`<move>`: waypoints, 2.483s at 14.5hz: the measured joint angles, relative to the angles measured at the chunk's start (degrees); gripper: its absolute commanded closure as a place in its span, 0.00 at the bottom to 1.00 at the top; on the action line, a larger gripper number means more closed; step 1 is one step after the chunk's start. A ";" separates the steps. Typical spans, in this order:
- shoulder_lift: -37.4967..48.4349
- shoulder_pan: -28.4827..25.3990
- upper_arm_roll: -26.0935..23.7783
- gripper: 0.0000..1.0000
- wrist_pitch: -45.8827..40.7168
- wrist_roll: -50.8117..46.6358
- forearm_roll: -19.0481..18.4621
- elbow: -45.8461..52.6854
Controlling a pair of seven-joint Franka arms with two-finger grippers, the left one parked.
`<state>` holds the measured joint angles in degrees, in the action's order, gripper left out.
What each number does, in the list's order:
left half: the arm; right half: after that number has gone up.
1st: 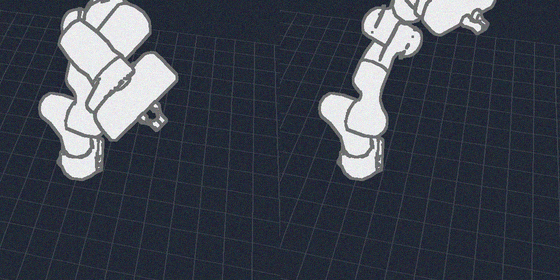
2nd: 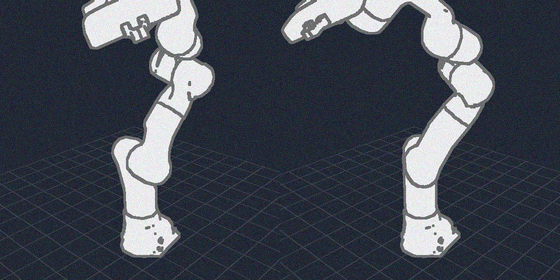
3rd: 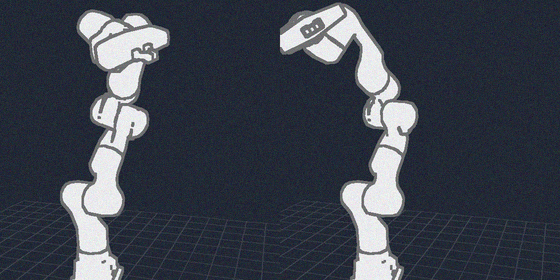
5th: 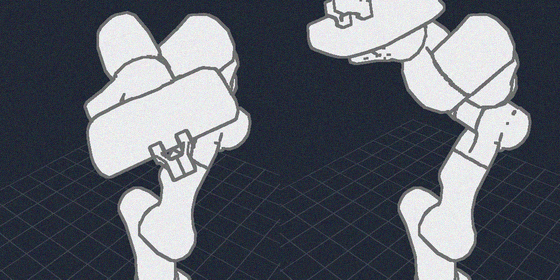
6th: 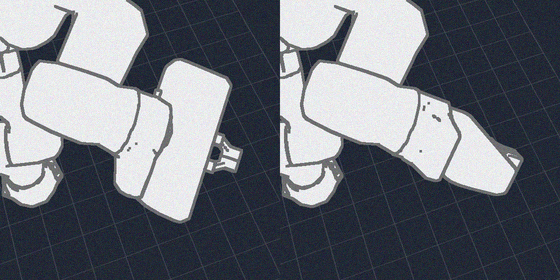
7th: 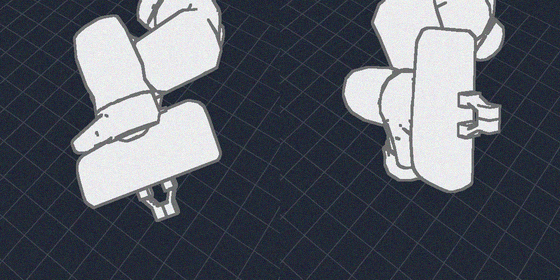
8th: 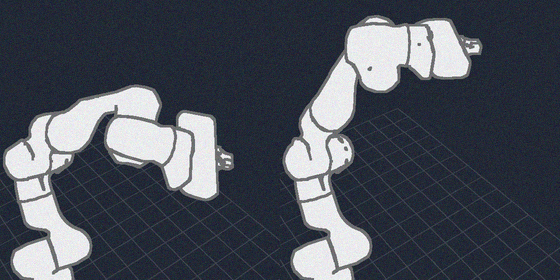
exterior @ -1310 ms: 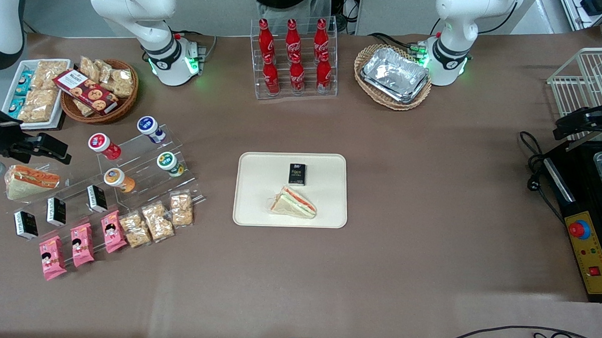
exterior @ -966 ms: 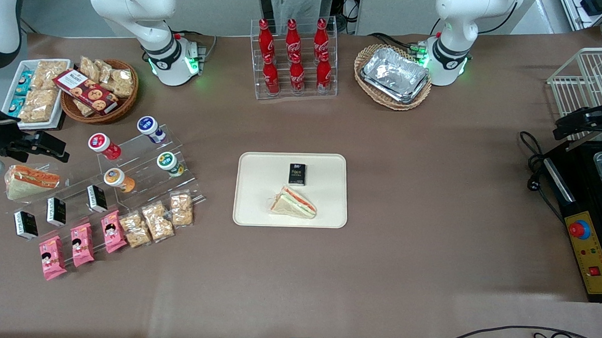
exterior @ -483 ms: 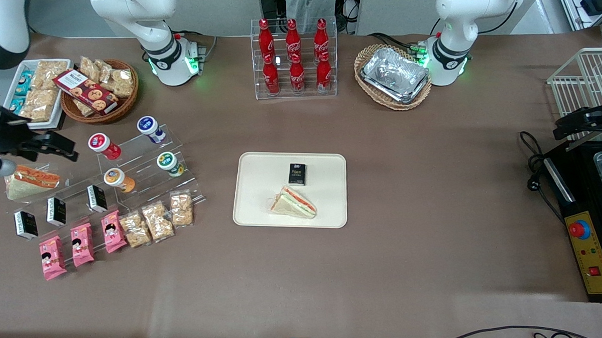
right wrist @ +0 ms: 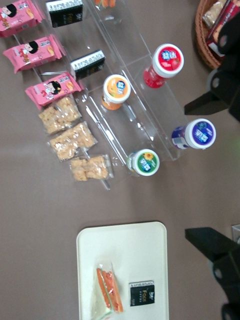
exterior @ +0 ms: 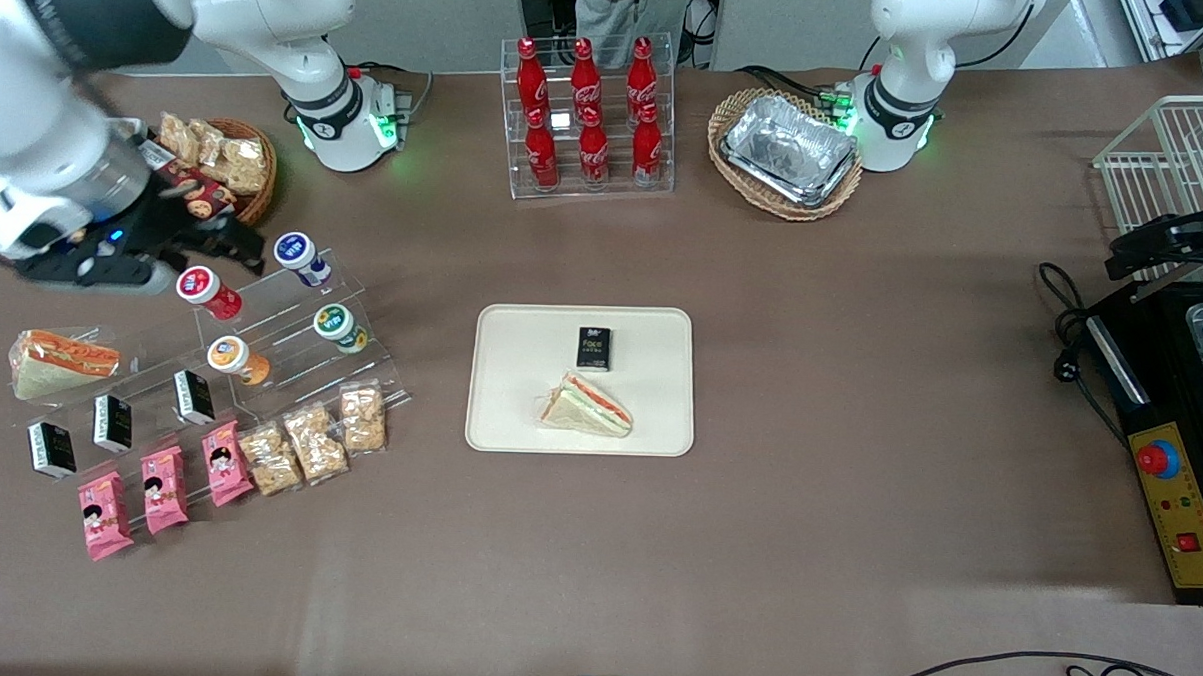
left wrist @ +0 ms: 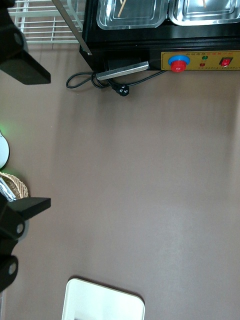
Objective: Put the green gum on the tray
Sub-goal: 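Lower the right gripper and grasp the green-labelled gum bottle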
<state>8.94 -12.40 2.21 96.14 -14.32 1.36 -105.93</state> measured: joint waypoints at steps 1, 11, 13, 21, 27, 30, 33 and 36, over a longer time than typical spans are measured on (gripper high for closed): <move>2.95 -1.47 -0.14 0.00 1.99 -1.28 -0.70 -3.76; 8.08 -2.18 -1.02 0.00 11.27 -3.12 -2.97 -19.15; 5.13 -1.13 -0.83 0.00 15.02 -3.13 -2.93 -20.85; -1.66 -0.59 -1.03 0.00 30.92 -4.74 -2.56 -28.64; -3.78 -0.61 -1.05 0.00 40.22 -6.31 -2.46 -34.44; -4.22 -0.61 -1.17 0.00 40.64 -6.87 -2.45 -34.92; -5.51 -0.61 -1.18 0.05 42.17 -6.96 -2.45 -35.06; -7.10 -0.61 -1.19 0.25 43.73 -7.00 -2.45 -35.12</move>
<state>1.84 -13.01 1.02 139.86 -21.31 -1.08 -141.05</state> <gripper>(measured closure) 0.031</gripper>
